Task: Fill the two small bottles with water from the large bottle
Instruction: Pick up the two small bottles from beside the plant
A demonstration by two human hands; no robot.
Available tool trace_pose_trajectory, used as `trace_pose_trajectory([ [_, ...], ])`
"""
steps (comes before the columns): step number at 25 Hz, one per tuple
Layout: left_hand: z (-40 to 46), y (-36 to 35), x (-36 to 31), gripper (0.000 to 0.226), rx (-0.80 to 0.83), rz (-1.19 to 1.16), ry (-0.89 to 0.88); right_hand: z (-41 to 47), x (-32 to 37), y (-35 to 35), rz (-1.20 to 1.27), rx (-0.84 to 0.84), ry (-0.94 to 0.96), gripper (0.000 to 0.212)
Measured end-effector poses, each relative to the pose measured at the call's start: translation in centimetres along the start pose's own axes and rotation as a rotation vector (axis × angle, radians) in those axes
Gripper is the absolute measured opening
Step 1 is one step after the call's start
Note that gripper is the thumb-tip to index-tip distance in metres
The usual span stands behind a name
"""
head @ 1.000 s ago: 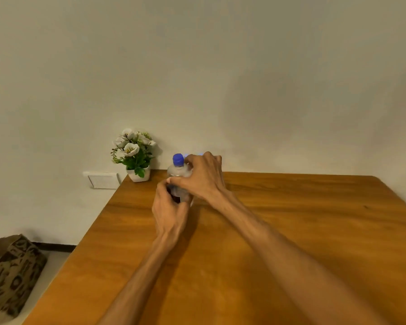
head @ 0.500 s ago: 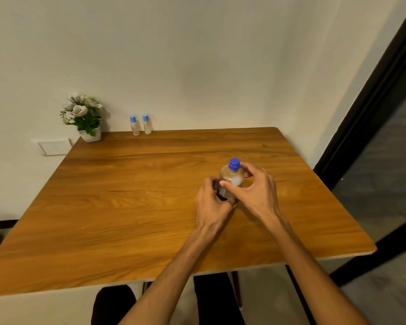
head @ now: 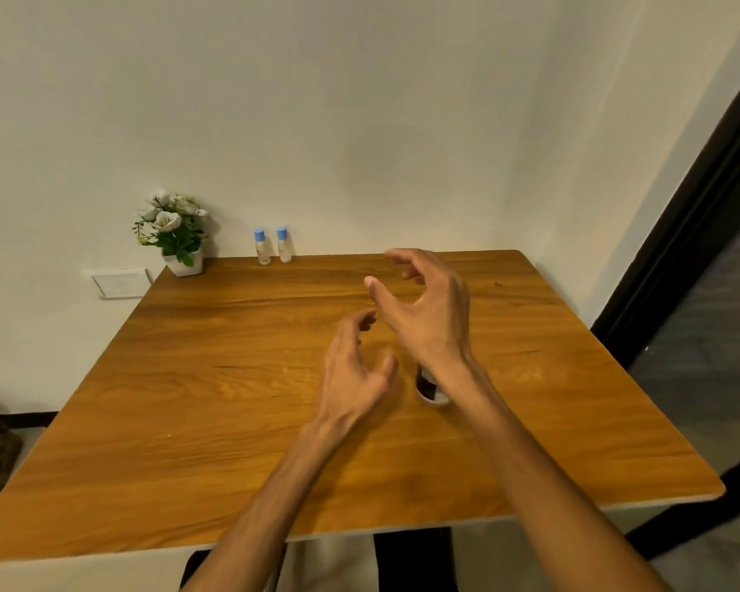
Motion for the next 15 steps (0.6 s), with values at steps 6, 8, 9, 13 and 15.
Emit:
trace_pose_trajectory([
  [6, 12.5, 9.1, 10.7, 0.036, -0.232, 0.186, 0.249, 7.0, -1.2, -17.7, 0.032, 0.266, -0.230, 0.029],
  [8, 17.0, 10.7, 13.8, 0.037, -0.262, 0.238, 0.296, 9.5, -3.4, -22.6, -0.019, 0.307, -0.290, 0.035],
  [9, 19.1, 11.1, 15.4, 0.040, -0.278, 0.267, 0.308, 10.7, -4.5, -24.8, -0.033, 0.320, -0.317, 0.040],
  [13, 26.3, 11.5, 22.6, 0.061, -0.313, 0.332, 0.377, 15.3, -9.0, -33.4, -0.052, 0.353, -0.373, 0.062],
  [15, 28.3, 11.1, 25.1, 0.065, -0.303, 0.333, 0.402, 16.6, -10.4, -36.3, -0.077, 0.355, -0.368, 0.062],
])
Point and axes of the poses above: each hand's wrist, its own z-axis towards the middle knuckle, its own y-axis out of the back of the hand, x = y × z, the point moved 6 cm from there along z, towards the middle knuckle
